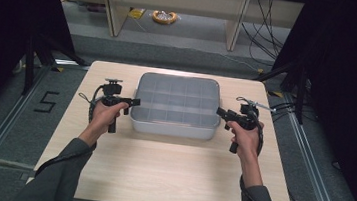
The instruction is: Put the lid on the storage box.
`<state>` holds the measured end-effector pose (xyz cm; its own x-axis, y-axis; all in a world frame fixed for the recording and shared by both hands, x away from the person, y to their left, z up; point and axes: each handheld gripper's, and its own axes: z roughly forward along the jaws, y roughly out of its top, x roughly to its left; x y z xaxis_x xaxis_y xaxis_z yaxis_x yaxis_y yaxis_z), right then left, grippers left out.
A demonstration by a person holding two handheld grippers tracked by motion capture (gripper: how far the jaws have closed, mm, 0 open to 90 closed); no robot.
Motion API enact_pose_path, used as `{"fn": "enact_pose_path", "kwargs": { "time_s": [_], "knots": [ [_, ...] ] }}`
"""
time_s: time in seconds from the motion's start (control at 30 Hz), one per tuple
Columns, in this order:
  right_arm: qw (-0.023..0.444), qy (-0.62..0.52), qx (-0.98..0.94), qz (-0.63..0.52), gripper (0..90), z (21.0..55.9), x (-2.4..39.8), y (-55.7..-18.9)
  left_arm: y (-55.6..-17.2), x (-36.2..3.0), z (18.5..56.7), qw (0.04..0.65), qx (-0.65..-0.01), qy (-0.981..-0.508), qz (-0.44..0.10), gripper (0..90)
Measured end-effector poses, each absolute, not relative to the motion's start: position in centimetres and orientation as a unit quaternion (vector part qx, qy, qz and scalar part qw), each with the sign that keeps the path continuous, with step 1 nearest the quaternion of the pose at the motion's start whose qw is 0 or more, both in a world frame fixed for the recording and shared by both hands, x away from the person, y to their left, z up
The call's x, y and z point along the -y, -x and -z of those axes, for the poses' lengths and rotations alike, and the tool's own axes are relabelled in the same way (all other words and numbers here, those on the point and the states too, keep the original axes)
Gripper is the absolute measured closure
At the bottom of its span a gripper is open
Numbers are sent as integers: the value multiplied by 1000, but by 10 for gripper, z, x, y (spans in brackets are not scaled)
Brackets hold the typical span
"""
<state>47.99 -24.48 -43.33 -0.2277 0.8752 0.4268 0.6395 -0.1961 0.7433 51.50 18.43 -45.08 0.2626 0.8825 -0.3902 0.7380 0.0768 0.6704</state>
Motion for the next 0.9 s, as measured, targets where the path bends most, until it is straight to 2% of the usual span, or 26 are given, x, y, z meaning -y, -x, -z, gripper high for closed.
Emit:
{"fn": "enact_pose_path", "kwargs": {
  "time_s": [0.03,0.1,0.13,0.23,0.3,0.37,0.4,0.57,0.63,0.7,0.9],
  "knots": [
    [140,-596,-634,-473,513,435,251,-480,-515,-185,451,421,-600,-674,-87,487],
    [132,-605,-630,-469,568,437,252,-476,-515,-185,451,422,-603,-671,-86,488],
    [143,-588,-642,-470,596,440,256,-476,-515,-186,451,423,-605,-669,-81,488],
    [117,-603,-633,-471,658,446,251,-474,-515,-188,453,432,-616,-655,-64,480],
    [112,-598,-634,-478,663,448,249,-476,-515,-190,453,432,-611,-660,-66,480],
    [133,-581,-648,-473,665,450,247,-482,-515,-190,453,434,-612,-658,-67,480],
    [122,-582,-650,-474,664,450,240,-484,-516,-190,453,434,-612,-658,-67,480],
    [154,-586,-651,-458,662,450,230,-492,-516,-189,454,434,-613,-658,-63,478],
    [137,-608,-634,-458,664,448,225,-493,-517,-188,454,436,-612,-657,-59,478],
    [161,-590,-645,-458,682,451,227,-498,-520,-184,455,442,-610,-656,-45,476],
    [165,-597,-639,-456,672,456,222,-504,-530,-180,452,437,-626,-644,-54,467]
  ]
}}
